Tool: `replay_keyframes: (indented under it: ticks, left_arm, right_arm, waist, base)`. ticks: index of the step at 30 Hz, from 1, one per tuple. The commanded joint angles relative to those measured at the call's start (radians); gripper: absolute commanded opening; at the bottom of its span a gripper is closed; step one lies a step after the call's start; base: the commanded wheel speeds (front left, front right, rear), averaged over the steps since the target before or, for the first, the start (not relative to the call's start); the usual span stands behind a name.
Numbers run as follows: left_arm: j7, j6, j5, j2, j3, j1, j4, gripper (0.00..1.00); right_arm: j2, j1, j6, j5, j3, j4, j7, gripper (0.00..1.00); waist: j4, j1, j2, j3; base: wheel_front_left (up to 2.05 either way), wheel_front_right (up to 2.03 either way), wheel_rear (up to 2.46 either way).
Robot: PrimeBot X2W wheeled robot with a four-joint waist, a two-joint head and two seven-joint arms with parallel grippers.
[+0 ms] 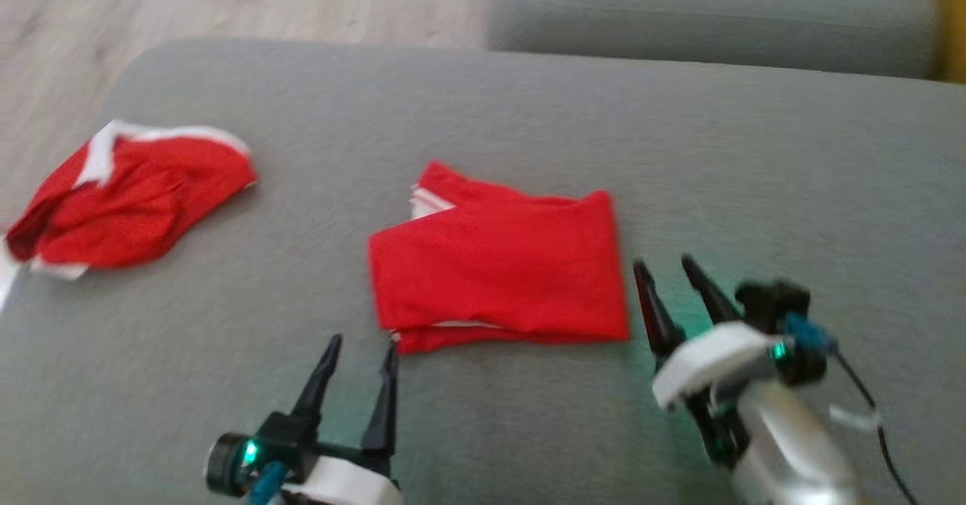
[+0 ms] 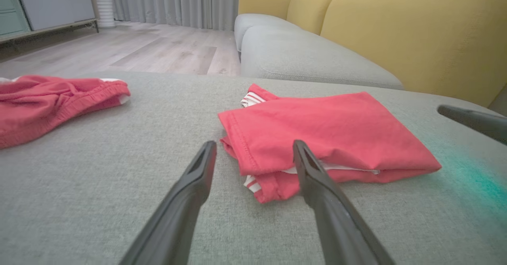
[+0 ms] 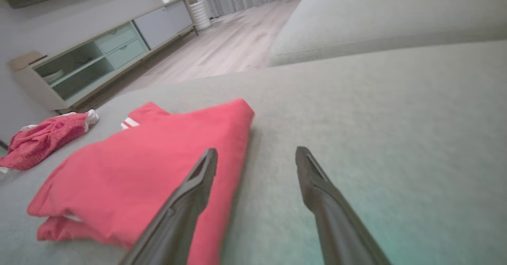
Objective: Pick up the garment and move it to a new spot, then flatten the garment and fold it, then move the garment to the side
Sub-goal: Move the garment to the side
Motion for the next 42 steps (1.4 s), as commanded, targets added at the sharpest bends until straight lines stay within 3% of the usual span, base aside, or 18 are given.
replay_keyframes:
  ticks: [1, 9, 10, 11, 14, 20, 21, 29, 34, 38, 42]
  left_arm:
    - [-0.008, -0.002, -0.003, 0.0, 0.009, -0.046, -0.022, 1.0]
    - [-0.008, -0.014, 0.004, 0.0, -0.044, -0.068, -0.001, 1.0]
    - [-0.008, -0.012, 0.003, 0.0, -0.042, -0.069, -0.003, 1.0]
    - [-0.008, -0.01, 0.002, 0.0, -0.04, -0.07, -0.005, 1.0]
    - [-0.008, -0.007, 0.001, 0.0, -0.031, -0.069, -0.014, 1.0]
    - [-0.008, -0.011, 0.006, 0.0, -0.008, -0.074, -0.022, 1.0]
    - [-0.008, -0.011, 0.006, 0.0, -0.008, -0.074, -0.022, 1.0]
    - [-0.008, -0.017, 0.007, 0.0, 0.007, -0.117, -0.031, 1.0]
    - [-0.008, -0.02, 0.005, 0.0, 0.011, -0.146, -0.03, 1.0]
    - [-0.008, -0.025, 0.008, 0.0, 0.004, -0.159, -0.026, 1.0]
    - [-0.008, -0.03, 0.011, 0.0, -0.004, -0.167, -0.026, 1.0]
  right_arm:
    - [0.002, -0.064, 0.002, 0.011, 0.036, 0.004, 0.002, 1.0]
    - [0.002, -0.162, 0.002, 0.037, 0.041, 0.241, 0.062, 1.0]
    - [0.002, -0.164, 0.002, 0.047, 0.045, 0.256, 0.062, 0.23]
    - [0.002, -0.167, 0.002, 0.055, 0.048, 0.264, 0.05, 0.0]
    - [0.002, -0.181, 0.002, 0.067, 0.051, 0.268, 0.004, 0.0]
    - [0.002, -0.204, 0.002, 0.066, 0.028, 0.251, -0.028, 0.0]
    - [0.002, -0.204, 0.002, 0.066, 0.028, 0.251, -0.028, 0.0]
    - [0.002, -0.184, 0.002, 0.035, 0.023, 0.144, -0.03, 0.0]
    - [0.002, -0.157, 0.002, 0.054, 0.056, 0.093, -0.03, 0.0]
    - [0.002, -0.14, 0.002, 0.075, 0.081, 0.064, -0.03, 0.0]
    - [0.002, -0.133, 0.002, 0.082, 0.093, 0.046, -0.03, 0.0]
  waist:
    - [0.08, -0.0001, 0.0, 0.044]
    - [0.184, -0.0001, 0.0, 0.069]
    - [0.185, -0.0001, 0.0, 0.069]
    - [0.183, -0.0001, 0.0, 0.069]
    - [0.15, -0.0001, 0.0, 0.064]
    - [-0.018, -0.0001, 0.0, 0.052]
    - [-0.018, -0.0001, 0.0, 0.052]
    - [-0.328, -0.0001, 0.0, 0.066]
    - [-0.475, -0.0001, 0.0, 0.083]
    - [-0.541, -0.0001, 0.0, 0.094]
    - [-0.566, -0.0001, 0.0, 0.107]
  base:
    - [0.0, 0.0, 0.0]
    - [0.0, 0.0, 0.0]
    - [0.0, 0.0, 0.0]
    - [0.0, 0.0, 0.0]
    - [0.0, 0.0, 0.0]
    - [0.0, 0.0, 0.0]
    - [0.0, 0.0, 0.0]
    - [0.0, 0.0, 0.0]
    - [0.0, 0.0, 0.0]
    - [0.0, 0.0, 0.0]
    - [0.0, 0.0, 0.0]
